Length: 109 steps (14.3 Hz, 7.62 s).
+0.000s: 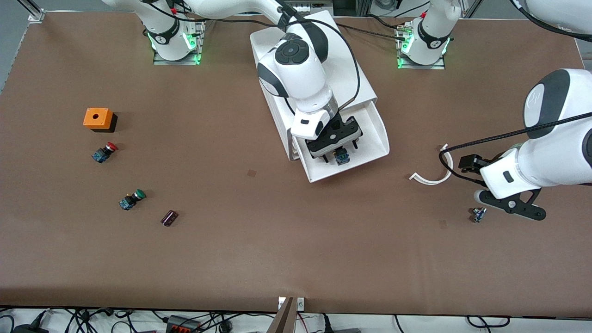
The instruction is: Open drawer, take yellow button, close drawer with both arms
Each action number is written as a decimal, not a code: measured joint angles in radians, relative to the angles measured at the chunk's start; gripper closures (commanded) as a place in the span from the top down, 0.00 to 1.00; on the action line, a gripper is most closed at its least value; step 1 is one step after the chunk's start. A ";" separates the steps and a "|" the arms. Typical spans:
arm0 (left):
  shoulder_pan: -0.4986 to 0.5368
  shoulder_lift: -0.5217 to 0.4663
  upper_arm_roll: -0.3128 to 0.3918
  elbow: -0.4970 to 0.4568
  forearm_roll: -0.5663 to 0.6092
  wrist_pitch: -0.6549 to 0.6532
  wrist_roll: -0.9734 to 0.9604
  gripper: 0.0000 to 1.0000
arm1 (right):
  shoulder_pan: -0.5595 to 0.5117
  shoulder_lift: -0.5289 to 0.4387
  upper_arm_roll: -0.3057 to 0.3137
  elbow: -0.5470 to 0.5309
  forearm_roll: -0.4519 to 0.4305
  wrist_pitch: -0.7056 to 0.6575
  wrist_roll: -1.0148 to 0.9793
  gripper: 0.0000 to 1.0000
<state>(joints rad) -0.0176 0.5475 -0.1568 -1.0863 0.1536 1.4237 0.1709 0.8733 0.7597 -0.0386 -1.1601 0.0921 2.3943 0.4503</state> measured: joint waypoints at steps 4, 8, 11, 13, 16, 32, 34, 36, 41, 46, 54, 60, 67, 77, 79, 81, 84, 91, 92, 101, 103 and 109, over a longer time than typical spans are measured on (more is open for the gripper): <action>-0.001 0.001 0.000 0.000 0.000 0.000 -0.006 1.00 | 0.005 0.012 -0.001 0.003 0.000 0.001 0.000 0.71; -0.002 0.001 0.000 0.000 0.000 0.000 -0.007 1.00 | 0.010 0.019 -0.001 0.003 -0.008 0.001 0.001 0.59; -0.002 0.001 -0.001 0.000 0.000 0.000 -0.007 1.00 | 0.013 0.020 -0.001 0.003 -0.010 0.001 0.001 0.45; -0.003 0.001 -0.001 0.000 0.000 0.000 -0.007 1.00 | 0.014 0.020 -0.001 0.003 -0.011 0.001 0.001 0.41; -0.004 0.001 -0.003 0.000 0.000 0.000 -0.008 1.00 | 0.014 0.020 -0.001 0.005 -0.012 0.001 0.001 0.35; -0.032 0.000 -0.016 0.005 -0.097 0.002 -0.393 1.00 | 0.014 0.012 -0.080 0.154 -0.013 -0.176 0.028 0.00; -0.040 0.003 -0.016 0.004 -0.145 0.023 -0.486 1.00 | 0.002 -0.010 -0.106 0.183 -0.013 -0.235 0.030 0.00; -0.051 0.010 -0.017 -0.006 -0.160 0.076 -0.548 1.00 | -0.026 -0.042 -0.119 0.190 -0.013 -0.290 0.031 0.00; -0.134 0.033 -0.021 -0.112 -0.162 0.289 -0.734 1.00 | -0.156 -0.069 -0.122 0.189 -0.013 -0.372 0.031 0.00; -0.229 0.035 -0.022 -0.213 -0.161 0.424 -0.882 1.00 | -0.326 -0.069 -0.121 0.156 0.044 -0.487 0.011 0.00; -0.340 0.034 -0.024 -0.324 -0.093 0.532 -1.038 1.00 | -0.449 -0.069 -0.119 -0.053 0.067 -0.533 -0.210 0.00; -0.354 -0.036 -0.083 -0.449 -0.084 0.528 -1.066 1.00 | -0.462 -0.090 -0.118 -0.299 0.067 -0.274 -0.380 0.00; -0.350 -0.107 -0.192 -0.557 -0.131 0.442 -1.085 1.00 | -0.446 -0.130 -0.105 -0.612 0.066 0.048 -0.494 0.00; -0.268 -0.130 -0.190 -0.491 -0.065 0.384 -0.915 1.00 | -0.445 -0.142 -0.105 -0.663 0.068 0.073 -0.615 0.99; -0.207 -0.145 -0.187 -0.432 -0.005 0.316 -0.814 1.00 | -0.449 -0.141 -0.106 -0.665 0.071 0.073 -0.611 1.00; -0.147 -0.160 -0.185 -0.364 0.033 0.236 -0.700 1.00 | -0.454 -0.146 -0.107 -0.663 0.076 0.071 -0.609 1.00; -0.031 -0.192 -0.184 -0.300 0.042 0.184 -0.477 1.00 | -0.460 -0.163 -0.112 -0.603 0.077 -0.021 -0.605 1.00; 0.087 -0.374 0.009 -0.364 -0.112 0.134 -0.011 1.00 | -0.509 -0.192 -0.144 -0.365 0.077 -0.350 -0.527 1.00; 0.087 -0.411 0.028 -0.401 -0.119 0.136 0.010 1.00 | -0.509 -0.197 -0.153 -0.341 0.077 -0.393 -0.515 1.00; 0.029 -0.570 0.112 -0.656 -0.179 0.299 0.013 1.00 | -0.517 -0.347 -0.314 -0.249 0.077 -0.605 -0.500 1.00; 0.029 -0.572 0.115 -0.652 -0.182 0.302 0.010 1.00 | -0.517 -0.363 -0.346 -0.212 0.077 -0.665 -0.499 1.00; 0.031 -0.572 0.120 -0.639 -0.182 0.225 0.006 1.00 | -0.530 -0.381 -0.407 -0.103 0.077 -0.756 -0.497 1.00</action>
<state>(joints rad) 0.0133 -0.0249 -0.0372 -1.7252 -0.0289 1.6488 0.1769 0.3436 0.3784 -0.4458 -1.2636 0.1688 1.6382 -0.0466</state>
